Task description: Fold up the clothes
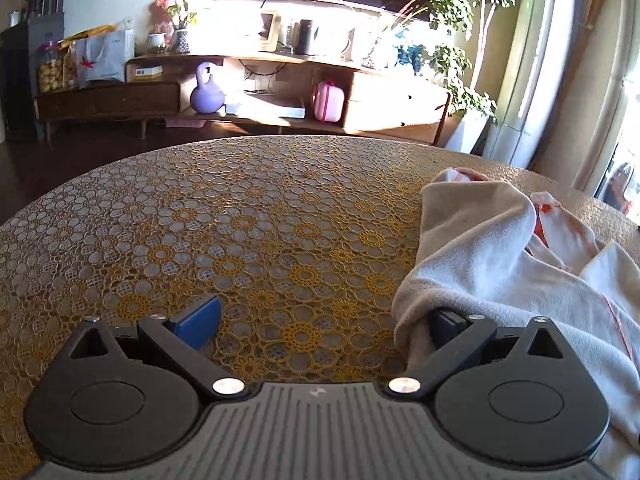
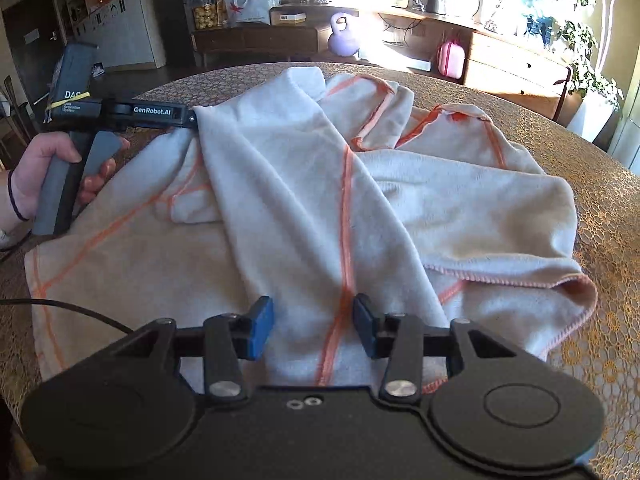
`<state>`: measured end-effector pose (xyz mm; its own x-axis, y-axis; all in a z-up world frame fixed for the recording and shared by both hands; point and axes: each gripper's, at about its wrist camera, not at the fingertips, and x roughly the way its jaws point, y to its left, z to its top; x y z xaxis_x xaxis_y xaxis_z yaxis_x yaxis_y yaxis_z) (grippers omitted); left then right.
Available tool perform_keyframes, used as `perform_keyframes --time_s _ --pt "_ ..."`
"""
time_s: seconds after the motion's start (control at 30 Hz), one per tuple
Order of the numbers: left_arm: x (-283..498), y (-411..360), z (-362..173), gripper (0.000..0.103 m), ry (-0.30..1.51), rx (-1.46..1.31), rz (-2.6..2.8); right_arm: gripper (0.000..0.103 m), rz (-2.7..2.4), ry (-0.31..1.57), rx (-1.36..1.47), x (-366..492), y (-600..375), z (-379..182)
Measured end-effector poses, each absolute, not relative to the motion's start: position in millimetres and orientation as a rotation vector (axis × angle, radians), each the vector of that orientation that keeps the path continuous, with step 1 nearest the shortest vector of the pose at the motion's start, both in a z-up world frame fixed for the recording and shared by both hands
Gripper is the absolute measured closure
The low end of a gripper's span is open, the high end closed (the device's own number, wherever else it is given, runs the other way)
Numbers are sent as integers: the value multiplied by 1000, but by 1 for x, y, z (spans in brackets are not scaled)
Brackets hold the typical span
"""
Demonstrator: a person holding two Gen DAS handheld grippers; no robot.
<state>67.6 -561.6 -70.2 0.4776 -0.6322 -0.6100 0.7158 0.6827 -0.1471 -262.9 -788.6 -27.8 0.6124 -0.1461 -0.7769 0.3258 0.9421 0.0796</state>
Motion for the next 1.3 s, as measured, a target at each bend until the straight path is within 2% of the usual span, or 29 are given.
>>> perform_keyframes --time_s 0.07,0.2,0.37,0.63,1.0,1.3 --pt "65 -557 -66 1 684 117 -846 0 -309 824 226 -271 -791 -14" --pt "60 -540 -54 1 620 106 -867 0 -424 858 196 -286 -808 -11" --pt "58 -540 -57 1 638 128 -873 0 -453 904 269 -289 -825 -30" --pt "56 -545 -67 1 661 154 -859 0 -434 925 222 -299 -816 -3" --pt "51 -550 -71 1 661 192 -858 0 -441 938 379 -305 -837 -29" --pt "48 -553 -76 1 656 228 -827 0 -436 842 318 -326 -814 17"
